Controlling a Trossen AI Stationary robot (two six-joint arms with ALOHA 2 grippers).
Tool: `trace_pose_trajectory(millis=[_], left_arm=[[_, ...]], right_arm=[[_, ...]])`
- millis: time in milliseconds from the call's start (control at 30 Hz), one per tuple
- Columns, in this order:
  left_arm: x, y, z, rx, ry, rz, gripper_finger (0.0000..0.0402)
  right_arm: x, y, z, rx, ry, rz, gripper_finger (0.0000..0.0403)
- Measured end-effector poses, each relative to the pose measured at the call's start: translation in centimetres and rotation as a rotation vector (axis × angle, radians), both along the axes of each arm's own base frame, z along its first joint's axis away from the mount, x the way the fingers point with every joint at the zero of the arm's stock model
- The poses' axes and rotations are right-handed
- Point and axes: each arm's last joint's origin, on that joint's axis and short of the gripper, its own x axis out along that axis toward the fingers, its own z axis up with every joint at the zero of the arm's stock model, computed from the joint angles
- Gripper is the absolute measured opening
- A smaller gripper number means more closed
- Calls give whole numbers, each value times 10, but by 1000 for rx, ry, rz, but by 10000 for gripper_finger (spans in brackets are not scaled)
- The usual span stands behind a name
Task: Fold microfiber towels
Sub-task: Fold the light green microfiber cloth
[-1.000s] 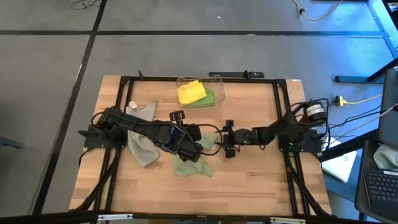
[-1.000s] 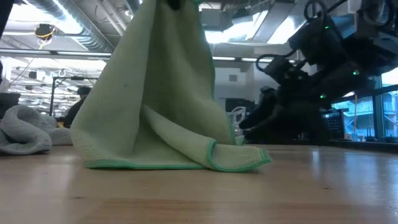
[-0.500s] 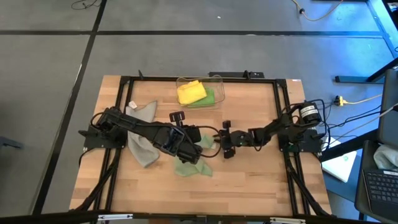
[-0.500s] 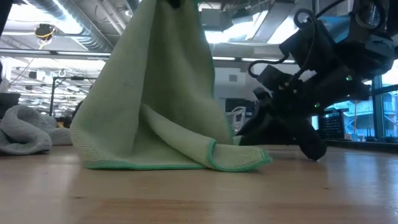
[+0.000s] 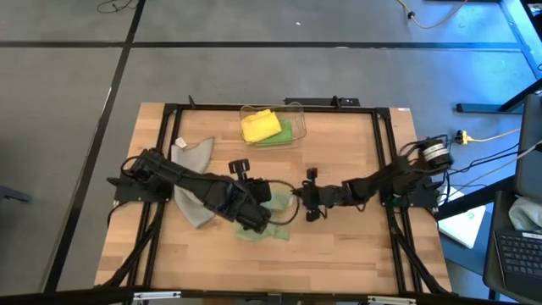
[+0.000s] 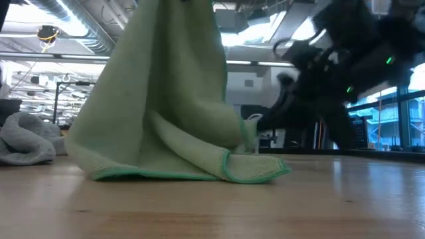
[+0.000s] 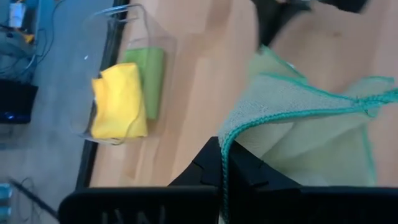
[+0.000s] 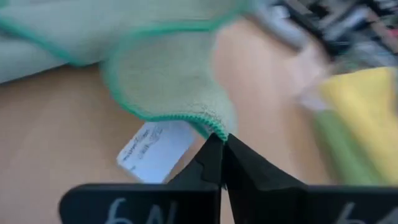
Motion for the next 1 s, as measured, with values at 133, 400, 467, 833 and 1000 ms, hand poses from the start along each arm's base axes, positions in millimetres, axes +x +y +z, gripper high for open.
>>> trace_pose_trajectory(millis=[133, 400, 467, 833, 1000], left_arm=[[-7, -17, 0, -15, -19, -20, 1], [-19, -43, 1, -14, -61, -50, 1], [-23, -49, 1, -13, -67, -64, 2], [-49, -96, 4, -18, -238, -96, 1], [-62, -126, 8, -38, -383, -159, 1]], right_arm=[[-16, 14, 31, -67, -67, -77, 6], [-65, 39, 92, 257, -195, 25, 4], [-79, 48, 102, 327, -194, 115, 4], [-120, 116, 165, 306, -237, 306, 4], [-123, 159, 187, 218, -247, 262, 4]])
